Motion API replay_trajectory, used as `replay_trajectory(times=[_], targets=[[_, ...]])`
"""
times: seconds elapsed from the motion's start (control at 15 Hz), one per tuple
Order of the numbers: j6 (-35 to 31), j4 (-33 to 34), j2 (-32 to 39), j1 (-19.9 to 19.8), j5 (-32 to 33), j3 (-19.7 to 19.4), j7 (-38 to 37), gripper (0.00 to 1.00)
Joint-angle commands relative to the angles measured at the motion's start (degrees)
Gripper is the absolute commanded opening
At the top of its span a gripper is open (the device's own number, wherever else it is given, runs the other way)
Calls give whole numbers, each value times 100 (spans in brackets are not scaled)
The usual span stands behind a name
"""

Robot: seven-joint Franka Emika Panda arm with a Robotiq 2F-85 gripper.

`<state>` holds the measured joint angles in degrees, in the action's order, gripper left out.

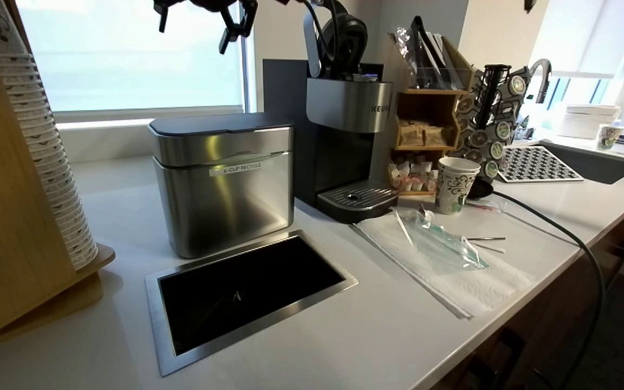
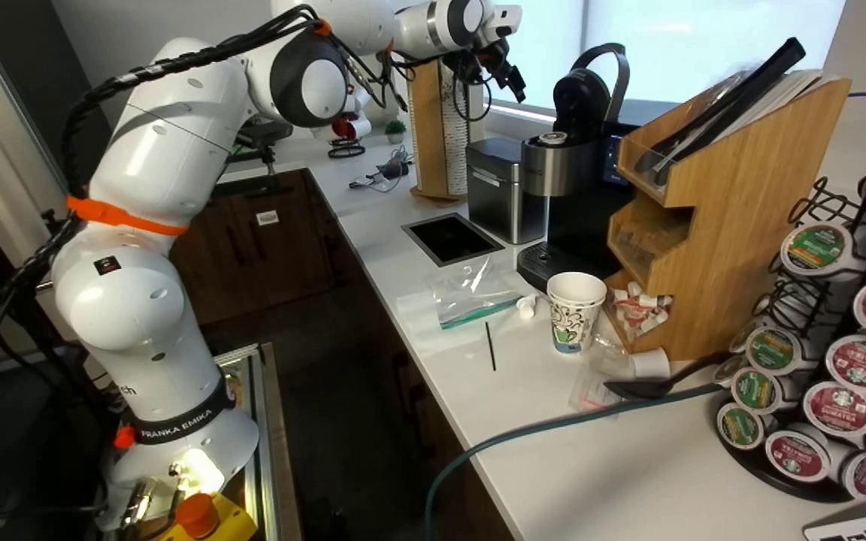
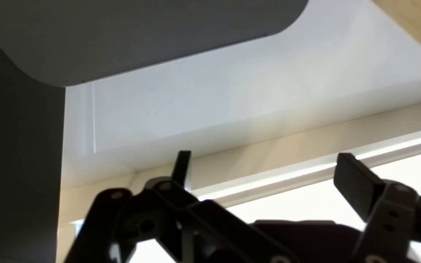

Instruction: Open the coffee maker, put one white container inside and then close the lid of the silver bin

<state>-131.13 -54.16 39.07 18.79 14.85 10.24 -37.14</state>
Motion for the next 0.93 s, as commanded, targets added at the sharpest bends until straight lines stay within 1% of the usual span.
replay_trajectory(times=[0.0,0.2,0.33,0.47,0.6,0.67,0.73,0.8,0.87], targets=[[612,-1360,-1205,45,255,-45,110,100],[1243,-2076,-1929,156,795,-202,-100,100],[1317,-2580,-2373,96,941,-150,-50,100],[1123,-3097,-2794,52,1015,-91,96,100],[955,-3622,-3210,66,1205,-101,19,100],[769,-3881,-3421,64,1298,-104,-80,100],[420,-4144,-3612,19,1296,-86,24,100],[935,-3244,-3000,54,1160,-61,74,100],[759,-3481,-3180,19,1188,-31,72,100]])
